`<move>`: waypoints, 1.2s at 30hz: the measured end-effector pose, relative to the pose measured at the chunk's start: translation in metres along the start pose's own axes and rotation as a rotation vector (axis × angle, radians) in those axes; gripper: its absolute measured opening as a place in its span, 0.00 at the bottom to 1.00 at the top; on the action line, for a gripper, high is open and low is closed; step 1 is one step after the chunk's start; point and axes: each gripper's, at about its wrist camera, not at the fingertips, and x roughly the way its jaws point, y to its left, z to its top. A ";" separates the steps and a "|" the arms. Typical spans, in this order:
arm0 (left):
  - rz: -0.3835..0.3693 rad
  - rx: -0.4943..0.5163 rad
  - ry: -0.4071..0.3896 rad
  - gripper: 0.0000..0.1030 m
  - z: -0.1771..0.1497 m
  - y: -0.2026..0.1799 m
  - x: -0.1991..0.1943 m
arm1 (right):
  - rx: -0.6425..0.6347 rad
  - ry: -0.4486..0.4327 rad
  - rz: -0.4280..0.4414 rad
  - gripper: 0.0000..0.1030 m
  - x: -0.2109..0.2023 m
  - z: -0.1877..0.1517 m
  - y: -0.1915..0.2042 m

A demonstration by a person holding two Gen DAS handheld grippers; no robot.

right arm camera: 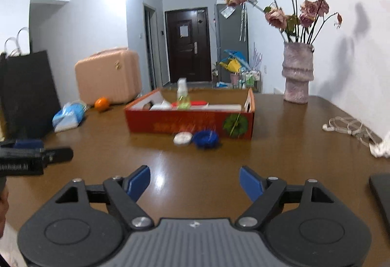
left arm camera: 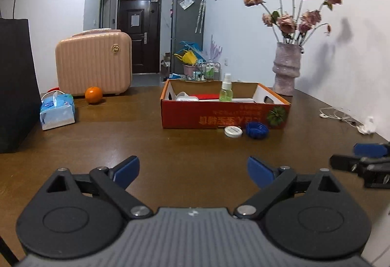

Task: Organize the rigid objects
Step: 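Withdraw both grippers from the box back toward the table items, then grasp the blue cap with the right gripper while the left gripper grasps the white round container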

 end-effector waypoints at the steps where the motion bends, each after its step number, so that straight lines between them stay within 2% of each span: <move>1: -0.004 -0.001 -0.004 0.95 -0.003 0.001 -0.006 | -0.006 0.011 0.003 0.78 -0.005 -0.007 0.004; 10: -0.023 -0.001 -0.030 0.96 -0.013 -0.005 -0.030 | -0.043 -0.017 -0.025 0.78 -0.035 -0.026 0.024; 21: -0.026 -0.004 0.024 0.97 -0.014 -0.006 -0.004 | -0.015 -0.003 -0.032 0.78 -0.023 -0.026 0.018; 27: -0.046 0.022 0.080 0.97 -0.002 -0.012 0.047 | -0.027 0.038 -0.023 0.77 0.020 -0.012 0.009; 33: -0.119 0.018 0.195 0.92 0.023 -0.016 0.127 | -0.052 0.111 0.007 0.72 0.098 0.019 -0.003; 36: -0.141 0.044 0.226 0.86 0.036 -0.022 0.169 | -0.046 0.159 0.027 0.69 0.144 0.035 -0.011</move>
